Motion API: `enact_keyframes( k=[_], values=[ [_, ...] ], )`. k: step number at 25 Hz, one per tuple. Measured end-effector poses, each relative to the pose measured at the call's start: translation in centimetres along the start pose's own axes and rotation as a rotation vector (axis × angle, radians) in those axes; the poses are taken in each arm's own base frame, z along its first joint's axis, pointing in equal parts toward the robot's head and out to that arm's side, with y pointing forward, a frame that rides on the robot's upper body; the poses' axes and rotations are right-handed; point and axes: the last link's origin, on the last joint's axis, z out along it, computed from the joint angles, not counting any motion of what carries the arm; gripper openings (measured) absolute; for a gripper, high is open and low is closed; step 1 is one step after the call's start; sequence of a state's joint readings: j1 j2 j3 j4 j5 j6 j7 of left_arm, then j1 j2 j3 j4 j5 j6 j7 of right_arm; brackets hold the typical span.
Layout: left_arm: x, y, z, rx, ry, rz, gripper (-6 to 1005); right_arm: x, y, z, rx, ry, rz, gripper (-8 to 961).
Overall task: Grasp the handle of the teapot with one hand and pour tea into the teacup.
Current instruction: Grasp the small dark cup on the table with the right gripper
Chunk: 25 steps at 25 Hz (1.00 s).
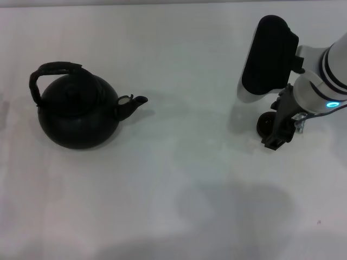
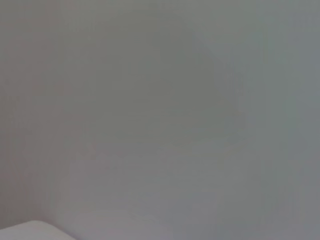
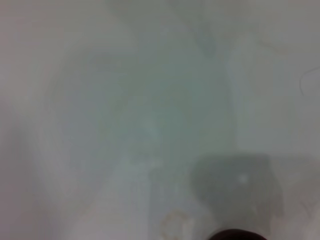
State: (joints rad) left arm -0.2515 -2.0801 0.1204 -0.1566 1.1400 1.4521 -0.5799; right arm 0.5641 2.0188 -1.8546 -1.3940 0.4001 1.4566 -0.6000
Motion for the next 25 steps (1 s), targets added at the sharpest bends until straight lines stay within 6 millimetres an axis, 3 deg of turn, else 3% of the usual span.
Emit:
enact_keyframes(
  k=[10,16,21,25],
  values=[
    [-0.09,0.15,-0.03,-0.007,-0.003,0.000,873,-0.24,0.02,0.33,0.002,-0.005,-0.004,837],
    [0.02,0.09,0.01,-0.007,0.001,0.002,760,-0.03,-0.04,0.68,-0.005,0.008,0.002,836],
    [0.11,0.03,0.05,-0.008,0.003,0.006,574,-0.10,-0.20,0.76,-0.006,0.006,0.006,836],
    [0.16,0.05,0.16,-0.019,-0.002,0.013,569,-0.23,-0.28,0.74,-0.001,0.000,0.006,835]
  ],
)
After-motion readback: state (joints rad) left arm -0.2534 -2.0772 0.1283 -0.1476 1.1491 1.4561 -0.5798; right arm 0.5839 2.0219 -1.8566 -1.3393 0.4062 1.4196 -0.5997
